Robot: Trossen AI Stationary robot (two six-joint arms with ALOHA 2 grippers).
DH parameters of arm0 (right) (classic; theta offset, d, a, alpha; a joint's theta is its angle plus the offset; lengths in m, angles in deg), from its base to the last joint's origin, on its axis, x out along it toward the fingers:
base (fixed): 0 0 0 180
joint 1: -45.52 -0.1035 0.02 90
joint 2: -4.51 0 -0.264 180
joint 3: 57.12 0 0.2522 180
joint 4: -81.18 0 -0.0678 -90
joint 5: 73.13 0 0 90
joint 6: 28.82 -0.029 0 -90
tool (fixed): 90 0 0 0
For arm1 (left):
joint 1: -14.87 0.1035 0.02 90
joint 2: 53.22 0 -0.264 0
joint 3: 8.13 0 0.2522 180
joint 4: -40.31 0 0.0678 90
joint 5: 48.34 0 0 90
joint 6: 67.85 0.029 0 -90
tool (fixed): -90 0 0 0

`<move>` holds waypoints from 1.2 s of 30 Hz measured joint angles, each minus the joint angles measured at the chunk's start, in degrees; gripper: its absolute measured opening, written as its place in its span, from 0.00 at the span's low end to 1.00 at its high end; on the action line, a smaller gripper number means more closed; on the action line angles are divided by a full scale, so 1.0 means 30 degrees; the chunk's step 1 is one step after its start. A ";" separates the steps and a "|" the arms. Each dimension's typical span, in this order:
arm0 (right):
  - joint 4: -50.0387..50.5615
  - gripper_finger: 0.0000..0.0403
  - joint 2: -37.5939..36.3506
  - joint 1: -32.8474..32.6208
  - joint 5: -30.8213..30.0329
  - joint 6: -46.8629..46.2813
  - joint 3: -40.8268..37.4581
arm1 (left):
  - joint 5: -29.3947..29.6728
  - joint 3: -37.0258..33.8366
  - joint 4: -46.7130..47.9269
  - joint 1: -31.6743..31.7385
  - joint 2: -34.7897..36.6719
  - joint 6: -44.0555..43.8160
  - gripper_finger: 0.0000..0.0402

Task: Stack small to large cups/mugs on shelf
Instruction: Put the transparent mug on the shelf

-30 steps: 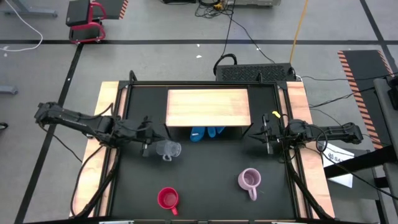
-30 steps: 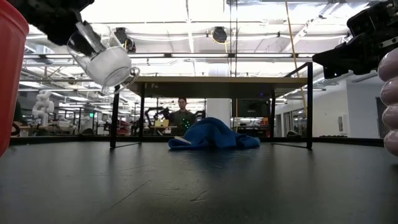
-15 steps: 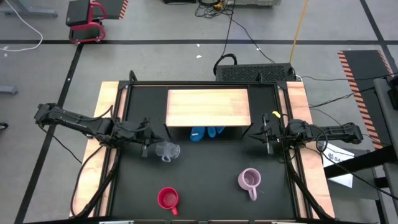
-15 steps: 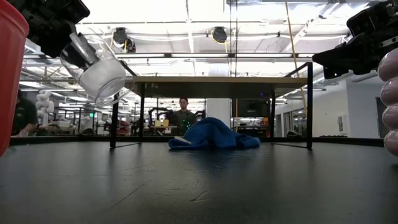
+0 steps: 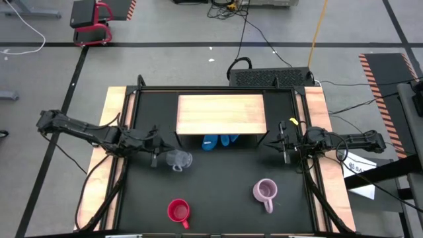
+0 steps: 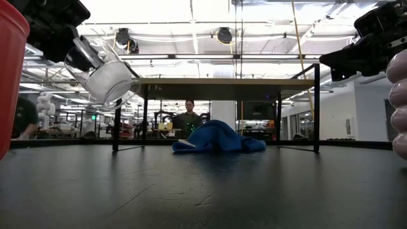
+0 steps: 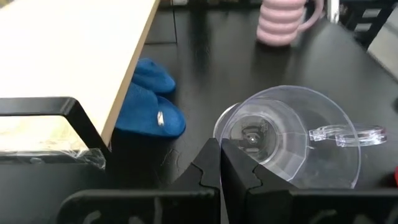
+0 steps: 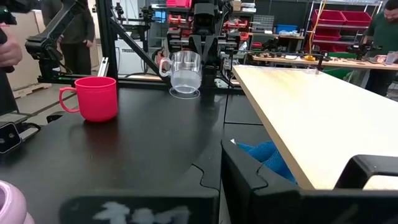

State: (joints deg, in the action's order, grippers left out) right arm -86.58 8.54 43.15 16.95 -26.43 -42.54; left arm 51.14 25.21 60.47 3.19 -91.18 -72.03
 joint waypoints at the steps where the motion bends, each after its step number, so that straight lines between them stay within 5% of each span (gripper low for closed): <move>1: -0.0006 0.00 0.0000 0.0000 0.0000 0.0001 0.0000 | 0.0003 -0.0354 -0.0709 0.0001 0.0147 0.0166 0.00; 17: -0.0007 0.00 0.0007 0.0005 0.0000 0.0009 -0.0004 | 0.1547 -0.3304 -0.4873 0.0016 0.3513 0.1996 0.00; 23: -0.0044 0.00 0.0007 0.0005 0.0000 0.0155 -0.0007 | 0.4025 -0.3231 -0.7210 0.0030 0.3526 0.2688 0.00; 31: -0.0080 0.00 0.0007 0.0005 -0.0007 0.0155 0.0000 | 0.4953 -0.1053 -0.6880 0.0633 0.2828 0.3682 0.00; 36: -0.0095 0.00 0.0007 0.0003 -0.0007 0.0155 0.0000 | 0.5172 0.2200 -0.3199 0.1893 0.1630 0.3875 0.00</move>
State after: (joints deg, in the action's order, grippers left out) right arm -86.87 8.56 43.16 16.93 -25.97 -42.54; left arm 66.66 31.81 50.87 8.87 -86.29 -60.40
